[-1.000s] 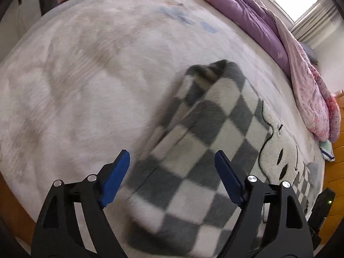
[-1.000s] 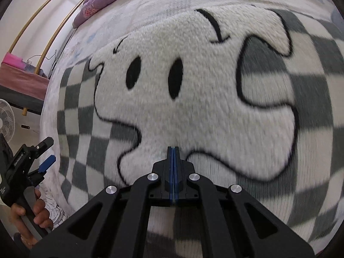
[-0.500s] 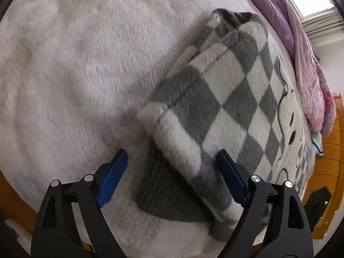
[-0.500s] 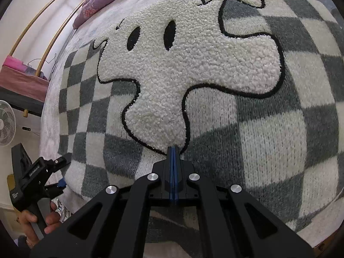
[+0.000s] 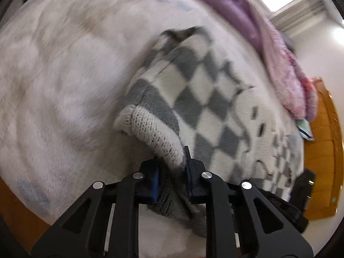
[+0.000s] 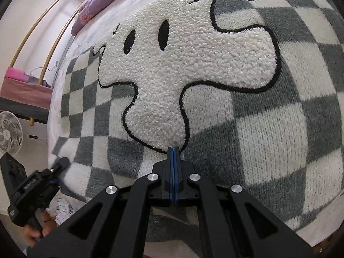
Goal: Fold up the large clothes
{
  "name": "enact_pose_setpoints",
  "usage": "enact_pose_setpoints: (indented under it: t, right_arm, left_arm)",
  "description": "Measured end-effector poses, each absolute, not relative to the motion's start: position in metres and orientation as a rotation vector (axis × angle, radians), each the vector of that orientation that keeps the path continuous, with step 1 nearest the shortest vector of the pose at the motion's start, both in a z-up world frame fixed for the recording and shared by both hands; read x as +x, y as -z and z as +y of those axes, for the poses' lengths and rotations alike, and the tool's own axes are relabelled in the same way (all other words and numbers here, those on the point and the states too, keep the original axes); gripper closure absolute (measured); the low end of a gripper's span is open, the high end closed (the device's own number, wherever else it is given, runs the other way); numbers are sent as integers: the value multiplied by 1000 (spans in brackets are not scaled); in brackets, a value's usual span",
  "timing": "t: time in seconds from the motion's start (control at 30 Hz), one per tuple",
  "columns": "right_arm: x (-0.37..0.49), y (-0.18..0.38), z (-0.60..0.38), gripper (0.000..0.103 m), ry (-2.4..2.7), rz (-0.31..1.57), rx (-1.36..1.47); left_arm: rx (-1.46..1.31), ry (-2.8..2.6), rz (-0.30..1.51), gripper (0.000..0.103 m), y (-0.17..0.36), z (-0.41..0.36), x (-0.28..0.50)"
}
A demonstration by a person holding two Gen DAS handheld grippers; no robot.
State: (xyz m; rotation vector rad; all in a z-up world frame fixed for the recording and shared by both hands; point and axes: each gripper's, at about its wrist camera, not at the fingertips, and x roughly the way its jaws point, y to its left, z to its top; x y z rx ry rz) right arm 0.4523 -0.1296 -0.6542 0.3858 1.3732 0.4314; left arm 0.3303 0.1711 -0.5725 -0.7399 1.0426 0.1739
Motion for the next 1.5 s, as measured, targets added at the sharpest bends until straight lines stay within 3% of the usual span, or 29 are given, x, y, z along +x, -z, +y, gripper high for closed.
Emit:
enact_pose_setpoints:
  t: [0.13,0.2,0.27,0.3,0.63,1.0,1.07,1.13,1.17,1.27,1.3,1.33,1.5]
  right_arm:
    - [456,653,-137,98,-430,1401,455]
    - [454,644,-138,85,-460,1370,475]
    - [448,631,-133,61,-539,1321,471]
    - [442,622,-129,56,-589,1288,447]
    - [374,560,-59,26,-941,1008,75]
    - [391,584,9,26,-865,955,-25]
    - [394,587,12,42,-854,969,-26]
    - [397,592,13,72,-837,1000,-11]
    - [399,594,8,79,-834,1019,17]
    - [405,598,-6,83,-828,1064,87]
    - [407,598,-10,83,-823,1067,103]
    - [408,598,-13,83,-822,1077,121]
    - [414,602,-26,84,-814,1097,197]
  left_arm:
    - [-648,-124,1024,86,550,155,345]
    - [-658,-117,1023,86,546,152,349]
    - [-651,-109,1015,86,541,152,348]
    - [-649,-101,1010,86,538,153,346]
    - [-846,-37,1012,86,526,166,354]
    - [-807,-11,1024,85,518,156,363]
    - [-798,-15,1034,84,520,157,365]
    - [-809,-39,1060,75,524,163,368]
    - [-841,-47,1091,70,530,167,369]
    - [-930,10,1090,47,538,178,367]
    - [-922,-18,1083,30,537,181,366]
    - [-911,-66,1062,20,535,186,364]
    - [-929,-229,1056,18,544,219,380]
